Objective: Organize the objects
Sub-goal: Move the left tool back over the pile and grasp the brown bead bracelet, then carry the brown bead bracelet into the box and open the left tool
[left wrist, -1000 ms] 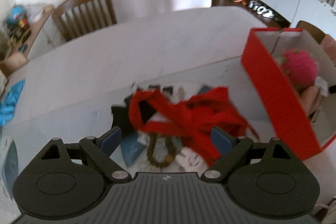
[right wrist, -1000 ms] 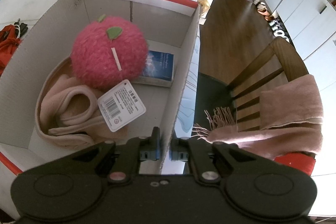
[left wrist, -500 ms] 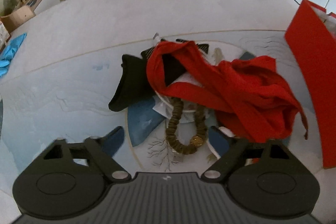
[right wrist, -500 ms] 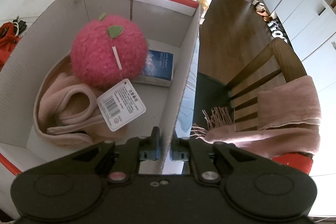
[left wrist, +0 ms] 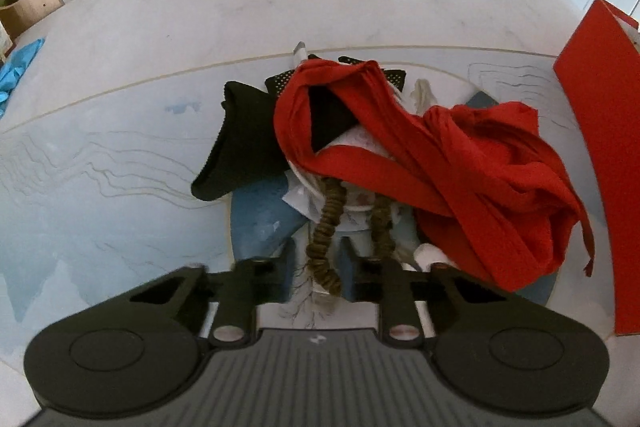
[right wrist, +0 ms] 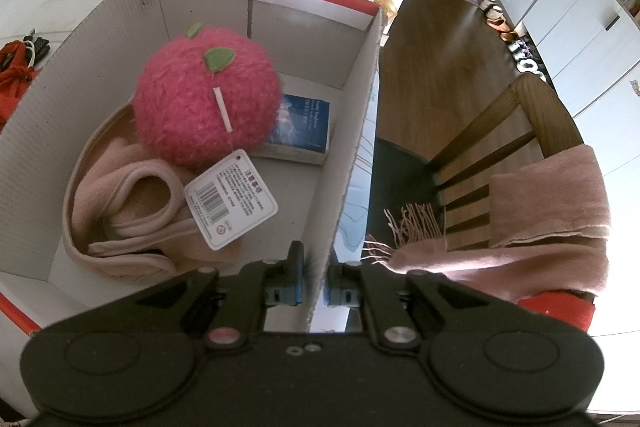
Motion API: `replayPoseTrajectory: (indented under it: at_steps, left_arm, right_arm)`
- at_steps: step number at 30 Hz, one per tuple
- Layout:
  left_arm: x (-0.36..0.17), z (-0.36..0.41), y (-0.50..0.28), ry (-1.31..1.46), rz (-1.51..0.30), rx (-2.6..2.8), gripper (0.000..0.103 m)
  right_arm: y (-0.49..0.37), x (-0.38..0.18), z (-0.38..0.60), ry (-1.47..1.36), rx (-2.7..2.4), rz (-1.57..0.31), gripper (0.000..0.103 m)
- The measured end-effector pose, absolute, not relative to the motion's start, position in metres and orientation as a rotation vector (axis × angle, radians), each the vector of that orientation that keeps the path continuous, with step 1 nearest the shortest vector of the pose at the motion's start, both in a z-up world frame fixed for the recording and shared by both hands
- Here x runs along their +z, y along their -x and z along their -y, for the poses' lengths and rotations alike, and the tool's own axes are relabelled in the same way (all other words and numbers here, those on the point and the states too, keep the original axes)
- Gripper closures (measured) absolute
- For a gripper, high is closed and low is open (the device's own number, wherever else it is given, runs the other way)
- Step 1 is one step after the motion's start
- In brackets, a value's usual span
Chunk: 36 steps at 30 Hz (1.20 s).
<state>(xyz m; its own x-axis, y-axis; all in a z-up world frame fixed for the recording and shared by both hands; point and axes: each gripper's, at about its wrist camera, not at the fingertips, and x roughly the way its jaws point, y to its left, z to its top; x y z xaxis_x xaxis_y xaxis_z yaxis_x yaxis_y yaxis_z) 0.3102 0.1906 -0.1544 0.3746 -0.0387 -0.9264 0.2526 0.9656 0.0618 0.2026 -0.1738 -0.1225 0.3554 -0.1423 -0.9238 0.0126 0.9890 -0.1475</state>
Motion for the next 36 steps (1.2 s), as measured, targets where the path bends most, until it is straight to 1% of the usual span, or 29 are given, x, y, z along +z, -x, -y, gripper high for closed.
replayPoseTrajectory:
  at_steps: [8,19,25,36]
  left_arm:
    - [-0.138,-0.196,-0.307,-0.193,-1.178,-0.193,0.096]
    - [-0.071,-0.191,-0.273,-0.230,-1.137,-0.290,0.097]
    - [-0.042,-0.165,-0.254,-0.269,-1.102,-0.389,0.097]
    - [0.015,-0.080,-0.235,-0.276,-0.984,-0.614,0.097]
  right_arm:
    - [-0.202,-0.122,0.175,0.120,-0.099,-1.201,0.095]
    - [-0.202,-0.123,0.176,0.122,-0.093,-1.199,0.095]
    - [-0.203,-0.123,0.176,0.122,-0.091,-1.200,0.095]
    - [-0.203,-0.124,0.177,0.117,-0.091,-1.201,0.095]
